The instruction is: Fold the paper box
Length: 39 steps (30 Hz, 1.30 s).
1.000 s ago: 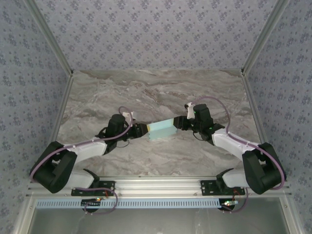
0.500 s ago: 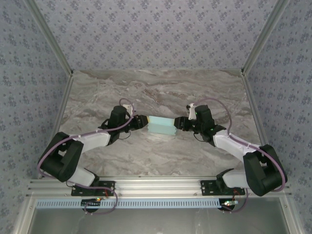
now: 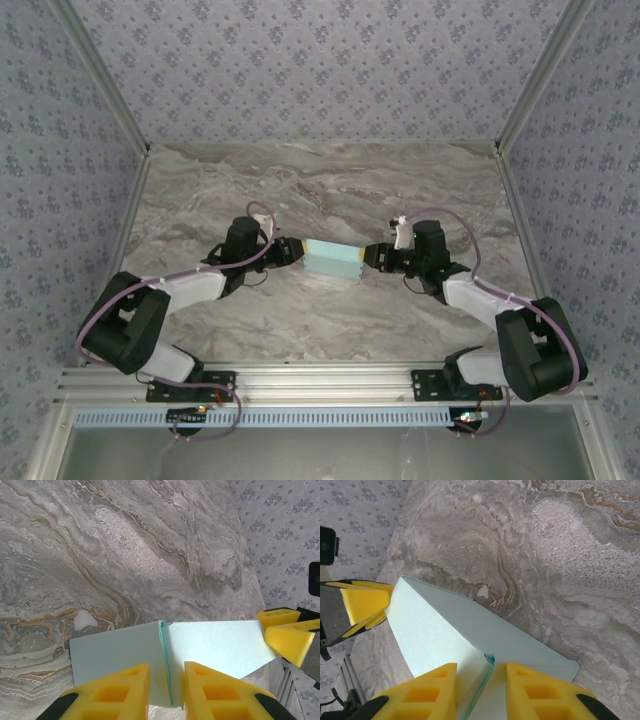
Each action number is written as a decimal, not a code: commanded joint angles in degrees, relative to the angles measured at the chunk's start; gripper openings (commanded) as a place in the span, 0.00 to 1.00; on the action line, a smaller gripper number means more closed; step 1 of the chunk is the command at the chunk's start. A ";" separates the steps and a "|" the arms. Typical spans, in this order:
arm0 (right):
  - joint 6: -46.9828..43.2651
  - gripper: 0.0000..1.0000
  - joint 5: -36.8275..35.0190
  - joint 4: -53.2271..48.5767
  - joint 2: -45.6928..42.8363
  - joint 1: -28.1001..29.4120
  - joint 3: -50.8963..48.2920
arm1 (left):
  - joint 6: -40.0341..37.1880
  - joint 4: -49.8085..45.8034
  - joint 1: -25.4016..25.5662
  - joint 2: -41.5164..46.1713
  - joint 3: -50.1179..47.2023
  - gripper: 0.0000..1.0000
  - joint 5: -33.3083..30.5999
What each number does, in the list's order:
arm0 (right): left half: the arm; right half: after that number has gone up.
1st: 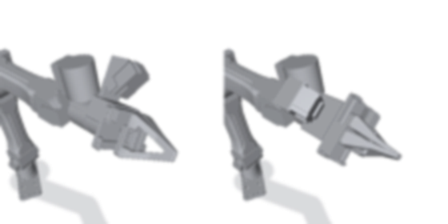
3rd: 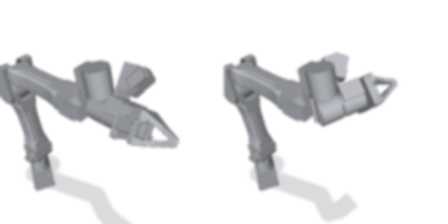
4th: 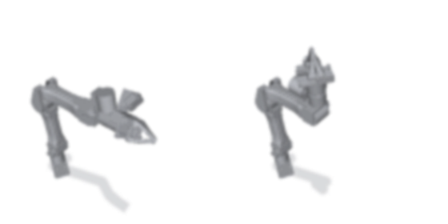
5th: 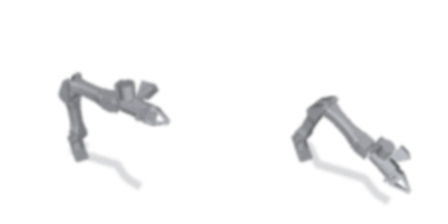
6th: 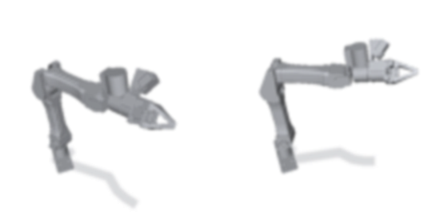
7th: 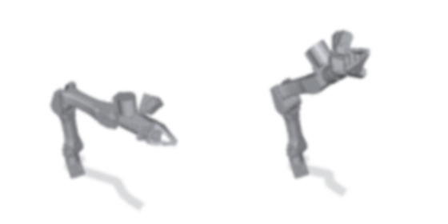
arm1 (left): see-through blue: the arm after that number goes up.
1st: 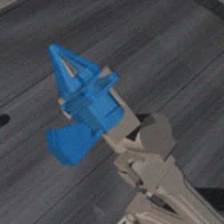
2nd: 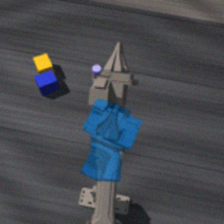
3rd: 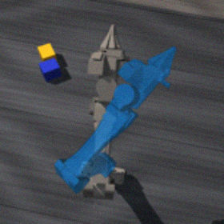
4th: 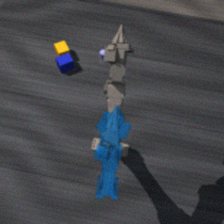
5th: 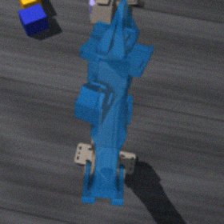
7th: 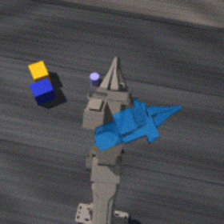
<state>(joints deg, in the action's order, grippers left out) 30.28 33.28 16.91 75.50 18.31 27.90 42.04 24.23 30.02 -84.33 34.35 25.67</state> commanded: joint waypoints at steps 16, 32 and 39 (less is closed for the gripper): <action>0.56 0.10 -17.34 -18.13 6.06 4.49 -3.47 | -1.03 -7.22 -1.48 -10.33 -6.68 0.16 -0.62; -1.74 0.17 -3.73 -14.55 5.52 0.91 2.03 | -2.90 -13.05 -0.54 -5.85 -0.42 0.19 -0.70; 0.48 0.11 -4.12 -10.02 9.23 -1.36 -4.07 | -4.02 -12.72 -0.97 -7.56 -2.53 0.16 -1.01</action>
<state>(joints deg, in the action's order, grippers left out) 30.92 31.81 19.25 79.64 17.47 30.37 40.27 25.61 28.64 -87.37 36.05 28.60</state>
